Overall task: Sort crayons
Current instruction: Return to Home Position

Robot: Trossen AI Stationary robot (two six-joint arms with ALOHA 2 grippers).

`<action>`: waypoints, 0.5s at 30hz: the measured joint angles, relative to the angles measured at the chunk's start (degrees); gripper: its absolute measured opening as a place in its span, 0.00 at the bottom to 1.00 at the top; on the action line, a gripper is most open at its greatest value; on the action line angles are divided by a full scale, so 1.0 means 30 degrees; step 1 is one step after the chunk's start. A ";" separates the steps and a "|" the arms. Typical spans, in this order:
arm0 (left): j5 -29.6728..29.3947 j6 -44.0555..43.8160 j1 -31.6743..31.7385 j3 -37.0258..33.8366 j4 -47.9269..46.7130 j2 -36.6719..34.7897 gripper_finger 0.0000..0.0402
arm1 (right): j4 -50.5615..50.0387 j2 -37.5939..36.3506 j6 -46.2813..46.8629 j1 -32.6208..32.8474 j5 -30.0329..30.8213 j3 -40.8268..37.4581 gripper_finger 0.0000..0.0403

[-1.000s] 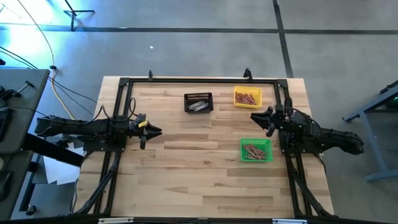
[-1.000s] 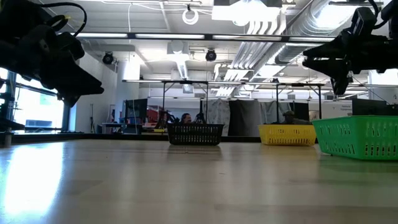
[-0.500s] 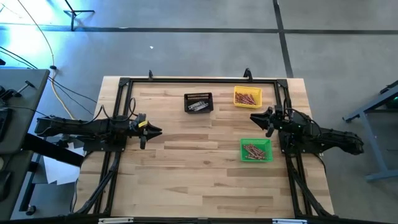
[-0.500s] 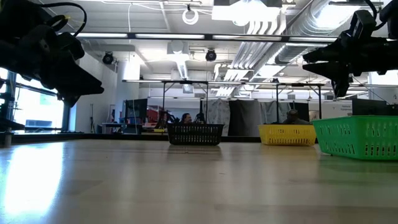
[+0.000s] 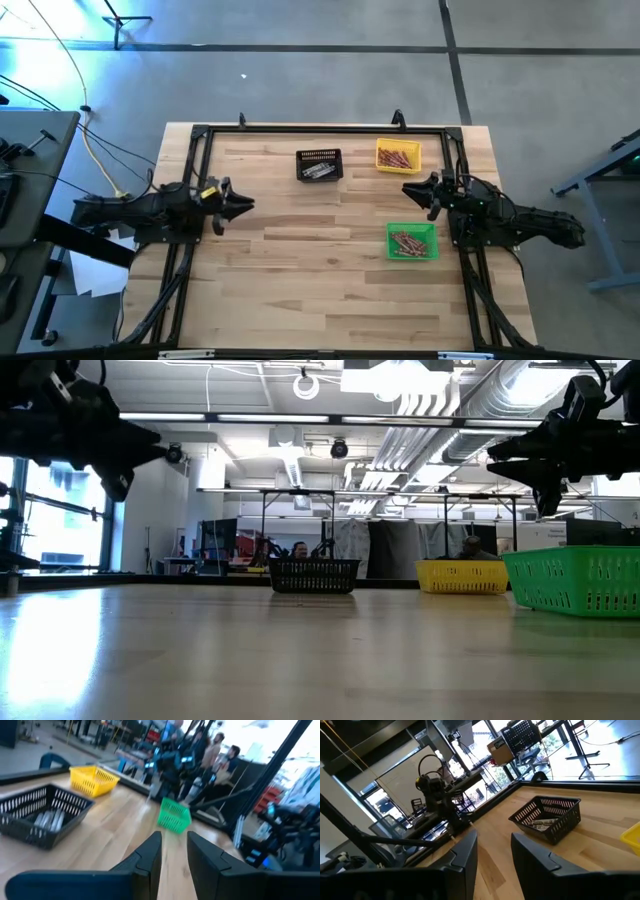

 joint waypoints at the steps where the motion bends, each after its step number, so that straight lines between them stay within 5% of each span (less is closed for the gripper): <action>1: 0.0000 0.0000 0.0000 0.0000 0.0000 -0.0307 0.19 | 0.0000 0.0000 0.0003 0.0000 0.0000 0.0000 0.26; 15: -0.0004 0.0000 -0.0182 0.0015 0.0011 -0.0736 0.19 | 0.0000 -0.0007 0.0007 0.1203 0.0000 0.0000 0.26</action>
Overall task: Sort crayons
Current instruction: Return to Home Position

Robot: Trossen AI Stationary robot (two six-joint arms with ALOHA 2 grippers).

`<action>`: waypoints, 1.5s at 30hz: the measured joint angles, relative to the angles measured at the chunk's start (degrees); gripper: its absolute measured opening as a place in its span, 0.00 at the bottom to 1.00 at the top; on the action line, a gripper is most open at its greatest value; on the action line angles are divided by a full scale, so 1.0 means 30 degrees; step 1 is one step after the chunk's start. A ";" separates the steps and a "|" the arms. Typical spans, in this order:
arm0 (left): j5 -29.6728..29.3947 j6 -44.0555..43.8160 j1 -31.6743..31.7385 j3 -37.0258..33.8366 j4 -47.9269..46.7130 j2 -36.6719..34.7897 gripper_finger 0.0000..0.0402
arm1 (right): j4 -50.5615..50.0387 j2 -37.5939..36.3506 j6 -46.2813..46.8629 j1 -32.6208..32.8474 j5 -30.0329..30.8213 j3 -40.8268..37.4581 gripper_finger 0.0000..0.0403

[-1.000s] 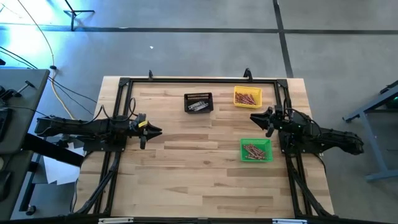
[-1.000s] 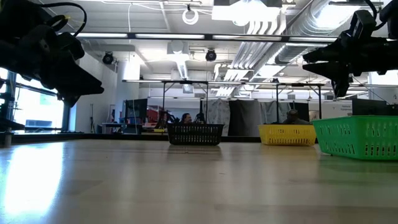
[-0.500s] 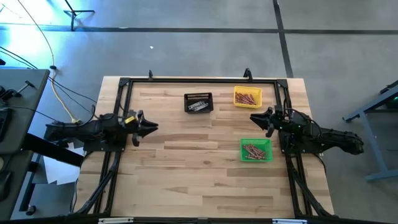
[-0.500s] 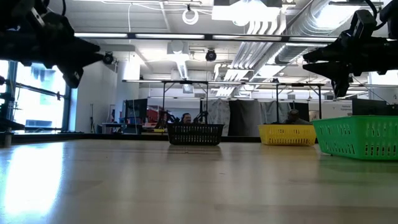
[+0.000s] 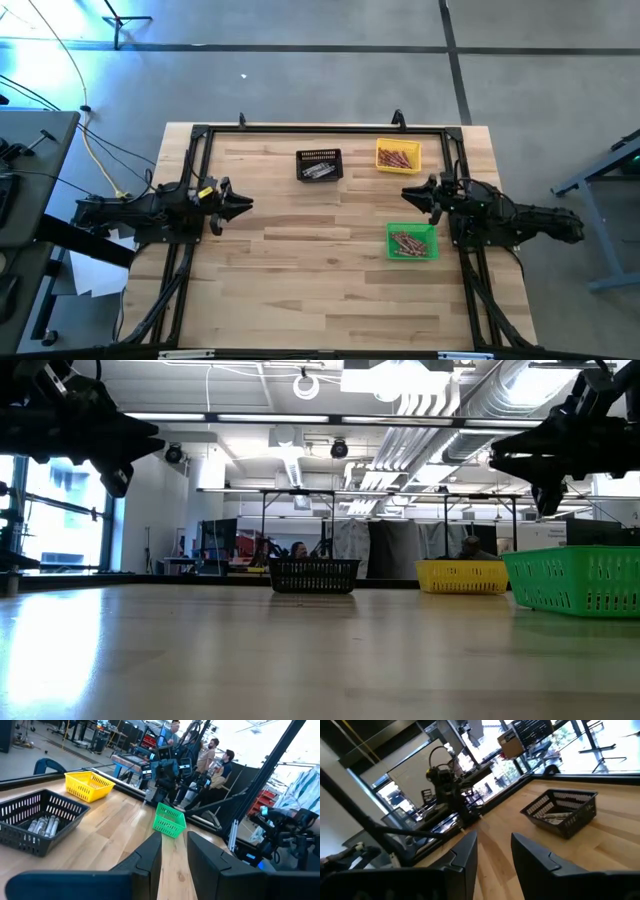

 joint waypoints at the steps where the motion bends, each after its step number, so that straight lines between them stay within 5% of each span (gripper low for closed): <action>1: -0.0004 0.0000 0.0000 -0.0002 0.0004 0.0000 0.19 | 0.0000 0.0007 0.0000 0.0131 0.0000 0.0000 0.26; 45: 0.0004 0.0000 0.0036 -0.0029 0.0003 0.0015 0.19 | 0.0000 0.0109 0.0000 0.0305 0.0000 0.0000 0.26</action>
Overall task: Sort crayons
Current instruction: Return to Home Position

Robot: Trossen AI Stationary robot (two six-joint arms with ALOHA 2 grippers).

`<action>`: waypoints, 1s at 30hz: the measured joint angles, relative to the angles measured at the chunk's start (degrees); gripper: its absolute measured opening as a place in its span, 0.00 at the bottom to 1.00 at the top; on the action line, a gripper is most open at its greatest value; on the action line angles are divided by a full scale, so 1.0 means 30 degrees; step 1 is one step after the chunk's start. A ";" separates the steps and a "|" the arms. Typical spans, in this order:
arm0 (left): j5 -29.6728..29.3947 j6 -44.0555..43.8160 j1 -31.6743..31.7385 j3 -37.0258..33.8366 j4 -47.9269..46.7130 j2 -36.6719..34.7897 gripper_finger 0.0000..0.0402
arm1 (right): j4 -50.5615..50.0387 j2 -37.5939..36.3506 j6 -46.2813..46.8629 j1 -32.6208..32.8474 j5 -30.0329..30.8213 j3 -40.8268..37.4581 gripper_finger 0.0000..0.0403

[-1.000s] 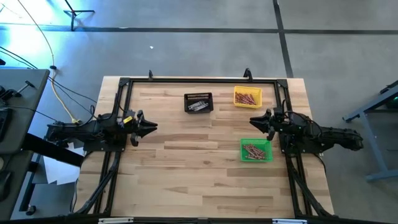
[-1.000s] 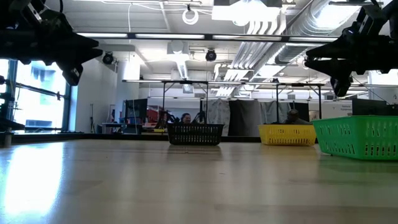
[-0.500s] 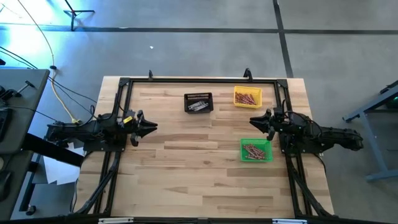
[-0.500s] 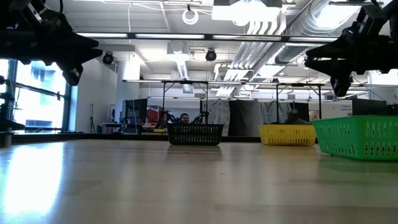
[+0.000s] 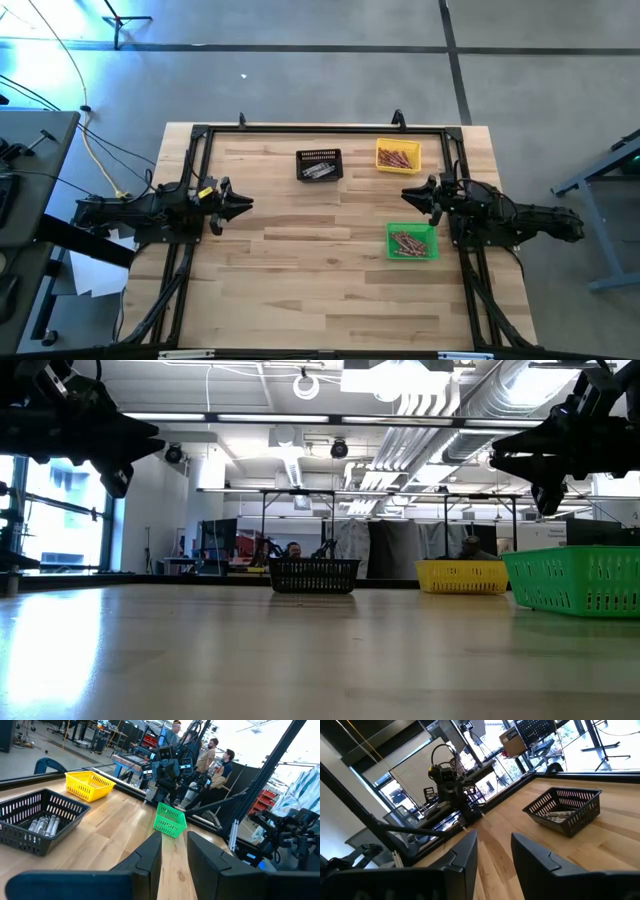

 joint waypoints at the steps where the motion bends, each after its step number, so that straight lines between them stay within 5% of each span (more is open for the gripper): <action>1: 0.0000 0.0000 0.0000 0.0000 -0.0007 0.0000 0.19 | 0.0003 0.0004 -0.0003 0.0000 0.0000 -0.0003 0.26; 30: -0.1539 -0.1355 0.1902 0.0051 0.1351 0.0297 0.19 | -0.0007 0.0015 0.0000 -0.0007 -0.0117 -0.0007 0.26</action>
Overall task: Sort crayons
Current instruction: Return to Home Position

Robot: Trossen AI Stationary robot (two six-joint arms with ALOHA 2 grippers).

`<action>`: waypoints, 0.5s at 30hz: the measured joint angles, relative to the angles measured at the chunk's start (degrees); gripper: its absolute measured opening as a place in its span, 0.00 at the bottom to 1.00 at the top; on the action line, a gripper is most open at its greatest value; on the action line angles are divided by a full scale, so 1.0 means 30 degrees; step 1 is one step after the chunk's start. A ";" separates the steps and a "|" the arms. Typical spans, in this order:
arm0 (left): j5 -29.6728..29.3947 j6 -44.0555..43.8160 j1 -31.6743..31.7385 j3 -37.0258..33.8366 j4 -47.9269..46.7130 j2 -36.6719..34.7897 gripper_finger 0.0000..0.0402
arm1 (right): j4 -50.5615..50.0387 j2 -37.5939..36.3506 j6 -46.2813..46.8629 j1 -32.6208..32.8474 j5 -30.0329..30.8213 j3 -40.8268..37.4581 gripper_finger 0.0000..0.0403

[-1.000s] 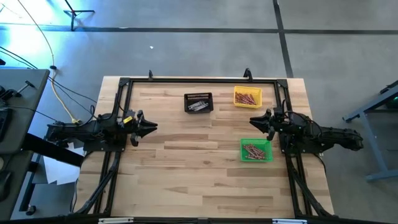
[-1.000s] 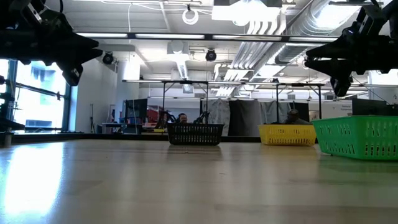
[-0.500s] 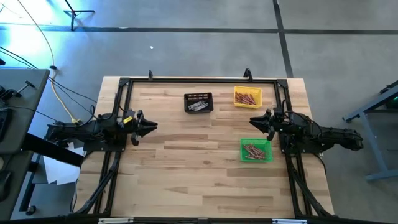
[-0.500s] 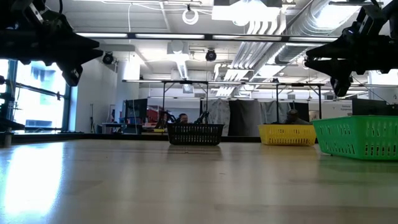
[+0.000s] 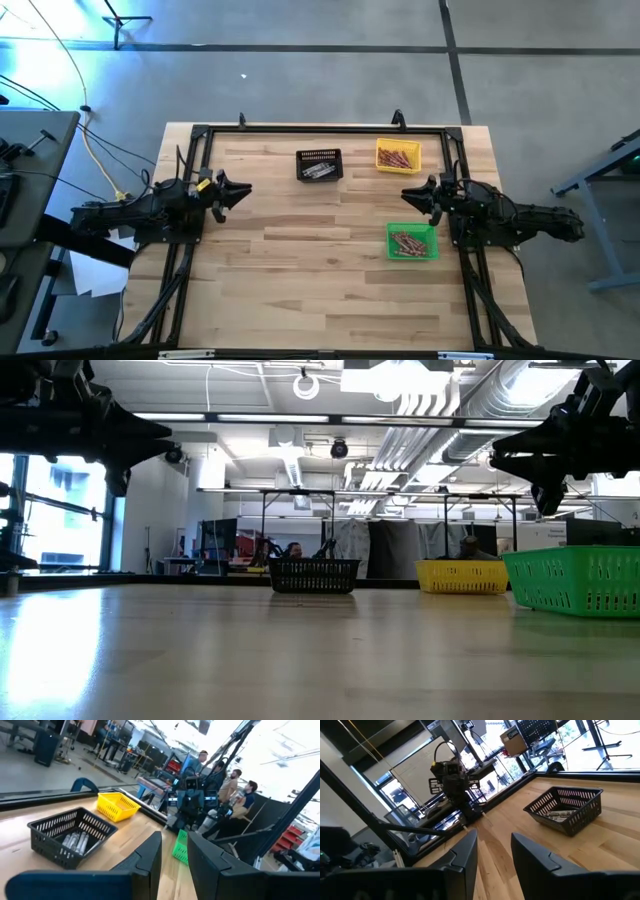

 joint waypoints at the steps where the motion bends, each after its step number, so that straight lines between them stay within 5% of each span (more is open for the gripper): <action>1: 0.0001 0.0000 0.0000 0.0000 0.0017 0.0016 0.19 | -0.0007 0.0000 0.0000 0.0000 0.0000 0.0000 0.26; 15: 0.0047 0.0000 -0.0007 0.0000 -0.0324 0.0045 0.19 | -0.0007 -0.0007 0.0000 0.0000 -0.0015 0.0000 0.26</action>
